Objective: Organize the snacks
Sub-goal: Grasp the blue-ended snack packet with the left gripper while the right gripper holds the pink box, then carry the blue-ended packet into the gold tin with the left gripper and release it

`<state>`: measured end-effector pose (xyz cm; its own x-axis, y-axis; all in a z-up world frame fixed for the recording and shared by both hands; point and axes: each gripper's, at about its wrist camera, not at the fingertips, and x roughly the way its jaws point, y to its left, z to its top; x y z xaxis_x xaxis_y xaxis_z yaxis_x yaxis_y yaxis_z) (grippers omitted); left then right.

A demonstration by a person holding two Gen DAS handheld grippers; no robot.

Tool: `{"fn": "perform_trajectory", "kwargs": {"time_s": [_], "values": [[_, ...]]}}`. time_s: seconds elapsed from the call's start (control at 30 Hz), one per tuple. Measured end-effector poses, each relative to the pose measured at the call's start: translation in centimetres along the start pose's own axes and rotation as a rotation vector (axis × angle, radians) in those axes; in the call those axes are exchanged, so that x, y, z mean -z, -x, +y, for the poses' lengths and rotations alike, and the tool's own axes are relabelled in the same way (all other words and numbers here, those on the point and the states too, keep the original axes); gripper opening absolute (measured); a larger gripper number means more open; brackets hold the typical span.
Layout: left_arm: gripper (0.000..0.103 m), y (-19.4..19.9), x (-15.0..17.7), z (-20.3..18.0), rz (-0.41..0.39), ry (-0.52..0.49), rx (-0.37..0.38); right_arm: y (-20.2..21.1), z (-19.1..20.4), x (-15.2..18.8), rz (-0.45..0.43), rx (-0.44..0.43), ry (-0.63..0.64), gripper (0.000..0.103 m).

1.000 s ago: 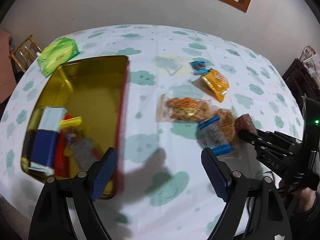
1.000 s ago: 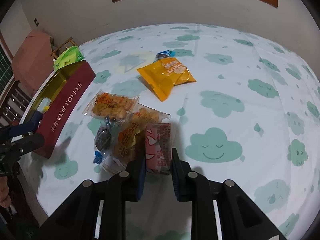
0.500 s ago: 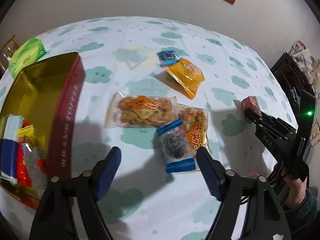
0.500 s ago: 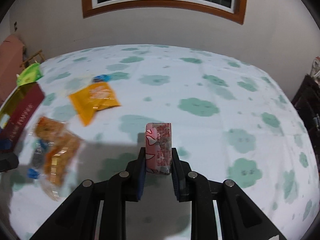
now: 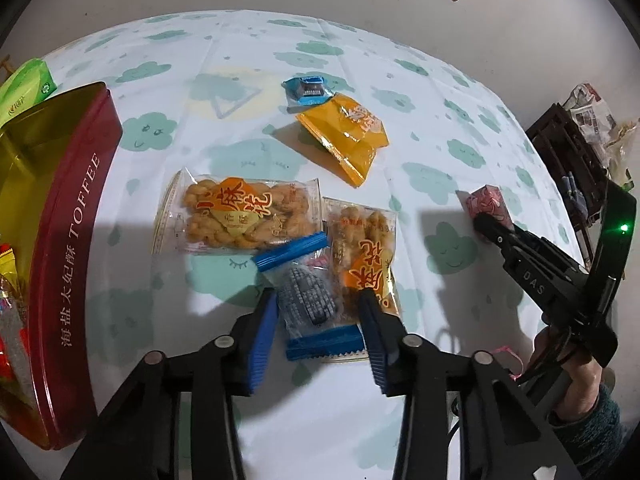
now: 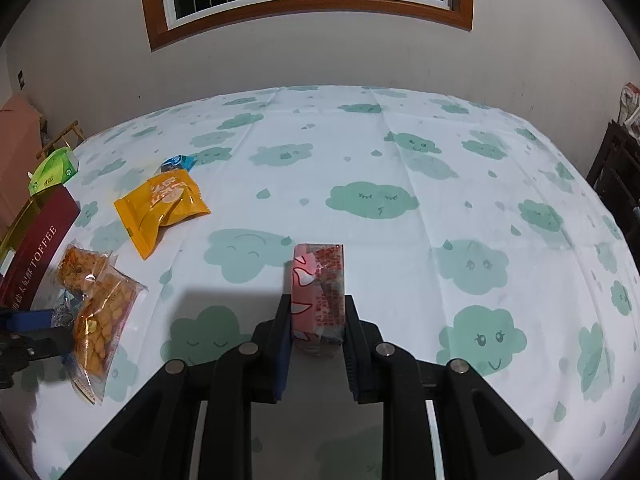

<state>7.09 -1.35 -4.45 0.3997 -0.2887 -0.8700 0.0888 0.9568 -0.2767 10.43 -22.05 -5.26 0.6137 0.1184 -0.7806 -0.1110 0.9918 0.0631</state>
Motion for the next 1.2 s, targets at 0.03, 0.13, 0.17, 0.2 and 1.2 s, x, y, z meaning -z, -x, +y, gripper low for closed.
{"fn": "perform_trajectory", "kwargs": {"time_s": [0.03, 0.13, 0.17, 0.2, 1.2], "values": [[0.032, 0.0, 0.0, 0.1, 0.001, -0.004, -0.007, 0.0, -0.1, 0.0, 0.000, -0.003, -0.003, 0.023], [0.027, 0.2, 0.1, 0.5, 0.010, -0.017, -0.016, 0.0, -0.1, 0.0, 0.000, -0.002, -0.002, 0.023], [0.026, 0.2, 0.2, 0.7, 0.016, -0.021, -0.021, 0.0, -0.1, 0.0, 0.000, -0.002, -0.002, 0.023], [0.026, 0.3, 0.3, 0.8, 0.019, -0.031, -0.033, 0.0, -0.1, 0.0, 0.000, -0.004, -0.004, 0.023], [0.021, 3.5, 1.2, 1.0, -0.028, -0.187, -0.212, -0.1, 0.2, 0.0, 0.002, 0.004, 0.001, 0.023]]}}
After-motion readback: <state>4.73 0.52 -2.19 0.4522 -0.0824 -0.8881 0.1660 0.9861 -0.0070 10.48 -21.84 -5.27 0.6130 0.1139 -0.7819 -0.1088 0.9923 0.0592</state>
